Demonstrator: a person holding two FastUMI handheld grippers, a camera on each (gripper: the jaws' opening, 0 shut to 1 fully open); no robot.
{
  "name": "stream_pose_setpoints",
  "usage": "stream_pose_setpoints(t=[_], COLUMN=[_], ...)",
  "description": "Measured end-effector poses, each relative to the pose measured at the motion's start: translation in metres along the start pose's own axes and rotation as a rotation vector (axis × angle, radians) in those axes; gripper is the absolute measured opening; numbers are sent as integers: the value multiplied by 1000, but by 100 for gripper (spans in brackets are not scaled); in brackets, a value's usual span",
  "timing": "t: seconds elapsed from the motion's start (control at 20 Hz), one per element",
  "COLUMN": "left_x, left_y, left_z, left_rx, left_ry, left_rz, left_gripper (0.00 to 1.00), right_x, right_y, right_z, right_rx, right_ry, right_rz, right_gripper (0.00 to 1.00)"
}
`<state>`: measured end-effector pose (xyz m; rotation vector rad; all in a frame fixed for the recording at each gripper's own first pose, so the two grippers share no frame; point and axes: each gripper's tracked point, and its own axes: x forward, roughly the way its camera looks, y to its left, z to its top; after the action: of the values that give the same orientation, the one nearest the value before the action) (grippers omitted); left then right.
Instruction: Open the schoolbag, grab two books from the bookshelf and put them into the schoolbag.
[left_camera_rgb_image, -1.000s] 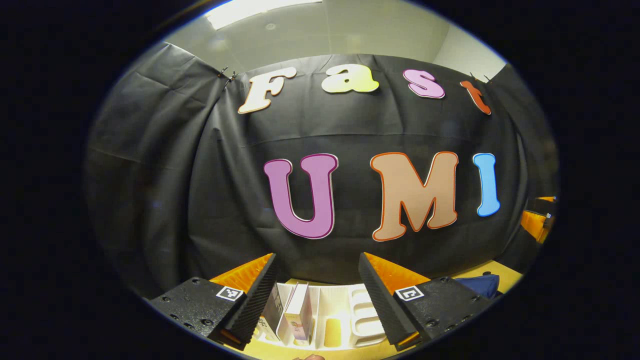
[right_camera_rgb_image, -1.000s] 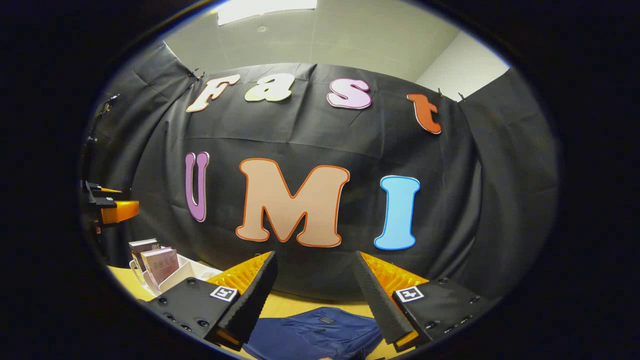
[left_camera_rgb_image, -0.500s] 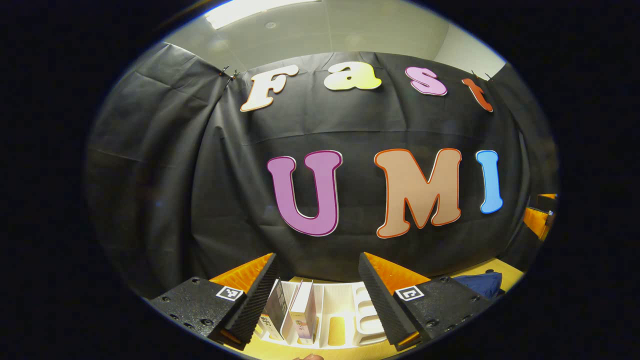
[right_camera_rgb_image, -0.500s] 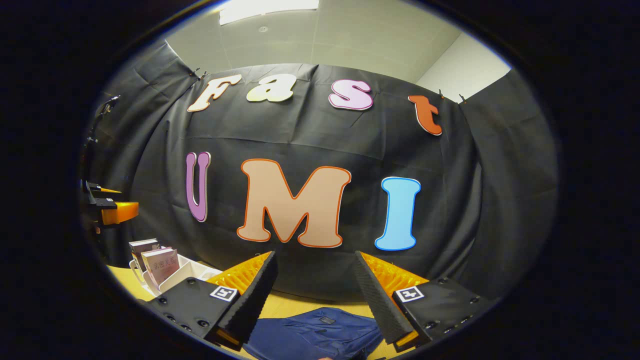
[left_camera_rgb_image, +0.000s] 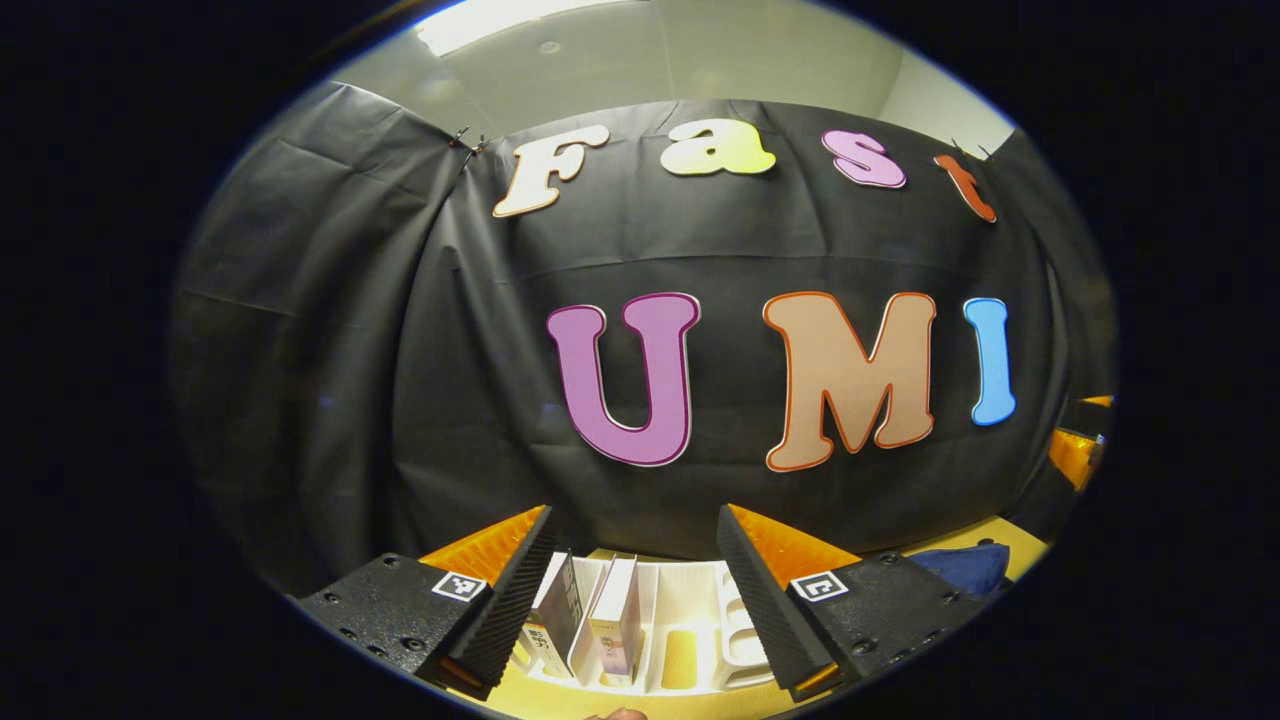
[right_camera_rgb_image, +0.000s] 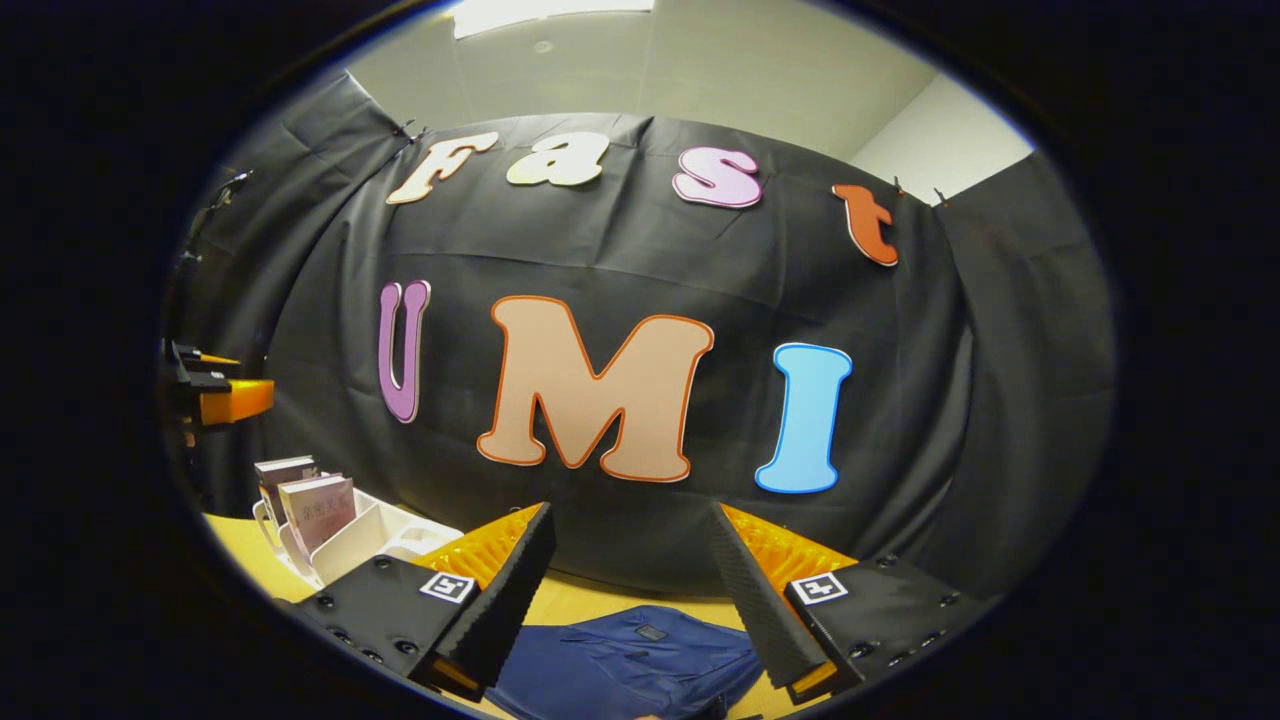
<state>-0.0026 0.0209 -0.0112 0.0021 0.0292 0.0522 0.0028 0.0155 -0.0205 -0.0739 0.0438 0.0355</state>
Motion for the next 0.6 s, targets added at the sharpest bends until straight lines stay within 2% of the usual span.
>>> stream_pose_setpoints(t=[0.1,0.15,0.2,0.6], left_x=[0,-1,-1,-4], left_y=[2,2,2,14], left_z=[2,2,2,2], left_rx=[6,9,11,16], left_ry=[-3,-4,-5,-3], left_rz=[6,7,9,33], left_gripper=[94,94,94,94], right_x=[0,0,0,-5], right_y=[8,13,17,64], right_z=[-8,-11,-16,-71], right_rx=[-30,-46,-69,-241], right_ry=[13,19,28,121], right_rz=[35,54,72,239], right_gripper=[98,94,100,99])
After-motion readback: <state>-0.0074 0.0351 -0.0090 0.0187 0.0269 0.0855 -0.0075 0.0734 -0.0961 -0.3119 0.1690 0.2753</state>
